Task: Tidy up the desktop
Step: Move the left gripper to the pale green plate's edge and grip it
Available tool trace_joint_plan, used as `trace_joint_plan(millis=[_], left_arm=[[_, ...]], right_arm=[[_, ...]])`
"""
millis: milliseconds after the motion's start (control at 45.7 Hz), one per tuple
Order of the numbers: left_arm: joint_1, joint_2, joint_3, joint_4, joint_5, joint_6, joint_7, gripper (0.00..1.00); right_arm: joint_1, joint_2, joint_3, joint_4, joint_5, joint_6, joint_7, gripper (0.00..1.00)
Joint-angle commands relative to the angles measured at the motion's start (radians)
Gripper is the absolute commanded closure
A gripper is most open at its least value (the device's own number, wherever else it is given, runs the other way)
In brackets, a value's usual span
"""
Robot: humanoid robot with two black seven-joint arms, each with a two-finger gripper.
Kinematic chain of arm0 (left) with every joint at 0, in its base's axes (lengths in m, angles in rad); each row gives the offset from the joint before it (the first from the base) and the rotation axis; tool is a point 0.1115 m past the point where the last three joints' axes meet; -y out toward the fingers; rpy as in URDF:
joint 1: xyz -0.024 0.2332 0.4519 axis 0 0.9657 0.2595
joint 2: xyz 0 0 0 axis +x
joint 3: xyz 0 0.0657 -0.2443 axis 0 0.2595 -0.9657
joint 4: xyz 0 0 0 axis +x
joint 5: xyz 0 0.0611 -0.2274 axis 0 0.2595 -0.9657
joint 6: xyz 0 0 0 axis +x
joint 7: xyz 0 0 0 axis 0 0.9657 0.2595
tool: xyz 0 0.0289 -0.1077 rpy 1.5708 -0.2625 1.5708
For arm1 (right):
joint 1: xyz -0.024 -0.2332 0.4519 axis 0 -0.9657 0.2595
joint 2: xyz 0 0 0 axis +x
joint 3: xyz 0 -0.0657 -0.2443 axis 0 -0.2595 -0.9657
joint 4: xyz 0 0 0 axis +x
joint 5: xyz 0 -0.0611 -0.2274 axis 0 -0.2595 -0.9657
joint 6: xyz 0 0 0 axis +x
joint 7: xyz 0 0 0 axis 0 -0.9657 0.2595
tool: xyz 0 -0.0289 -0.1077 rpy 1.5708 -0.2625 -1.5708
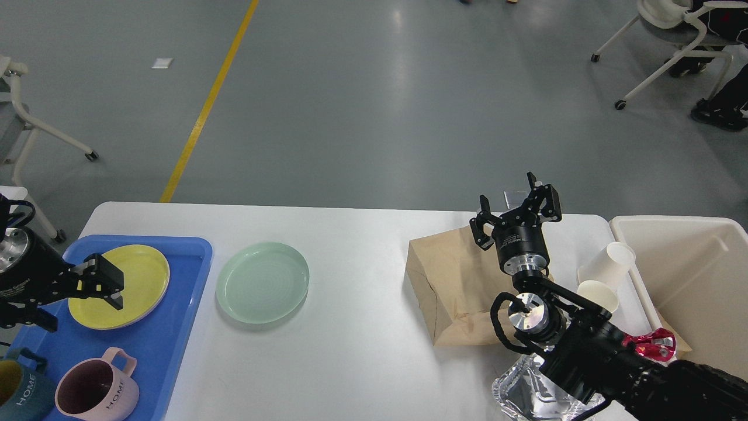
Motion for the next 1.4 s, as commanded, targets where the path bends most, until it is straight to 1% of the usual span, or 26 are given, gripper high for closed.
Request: trace_joint_plan(millis=[0,66,153,263,306,372,525,635,700,766,963,1051,1138,1204,1379], left_arm=[[0.054,-0.042,-0.023,0.0,-0.146,0.109,0.002,0.07],[0.098,-0.092,-0.056,0.0,-0.229,0.181,0.003,0.07],[0.147,-0.147,-0.099,0.0,-0.324,0.3,0.006,0.07],[0.216,-0.181,-0.14,0.0,-0.416,0.445,0.031,0.07],[0.255,-0.192,-0.168,0.0,-0.447,0.512,0.032,0.07],[0.313,-0.21,-0.23,0.0,-0.49,0.626,0.031,0.07],[0.465,-0.264,-0.402,0.0,-0.52,0.853,0.032,0.07],[0.54,-0.299,-0.482,0.003,-0.522,0.985,0.032,0.08],[0.565,-0.309,-0.507,0.003,-0.522,1.037,0.032,0.08],[0.577,-0.31,-0.522,0.006,-0.52,1.06,0.031,0.08],[0.622,-0.329,-0.53,0.042,-0.519,1.065,0.031,0.1],[0.658,-0.348,-0.531,0.091,-0.517,1.068,0.028,0.15],[0.669,-0.364,-0.531,0.127,-0.517,1.066,0.028,0.22],[0.668,-0.365,-0.531,0.13,-0.516,1.066,0.026,0.25],[0.668,-0.371,-0.539,0.13,-0.516,1.066,0.025,0.37]], right_arm=[[0.0,0.0,0.0,0.0,0.0,0.0,0.0,0.0],[0.0,0.0,0.0,0.0,0.0,0.0,0.0,0.0],[0.0,0.0,0.0,0.0,0.0,0.0,0.0,0.0],[0.0,0.0,0.0,0.0,0.0,0.0,0.0,0.0],[0.0,0.0,0.0,0.0,0.0,0.0,0.0,0.0],[0.0,0.0,0.0,0.0,0.0,0.0,0.0,0.0],[0.0,0.0,0.0,0.0,0.0,0.0,0.0,0.0],[0.0,0.0,0.0,0.0,0.0,0.0,0.0,0.0],[0.0,0.0,0.0,0.0,0.0,0.0,0.0,0.0],[0.0,0.0,0.0,0.0,0.0,0.0,0.0,0.0],[0.0,0.0,0.0,0.0,0.0,0.0,0.0,0.0],[0.0,0.0,0.0,0.0,0.0,0.0,0.0,0.0],[0.0,0.0,0.0,0.0,0.0,0.0,0.0,0.0],[0.0,0.0,0.0,0.0,0.0,0.0,0.0,0.0],[0.0,0.0,0.0,0.0,0.0,0.0,0.0,0.0]])
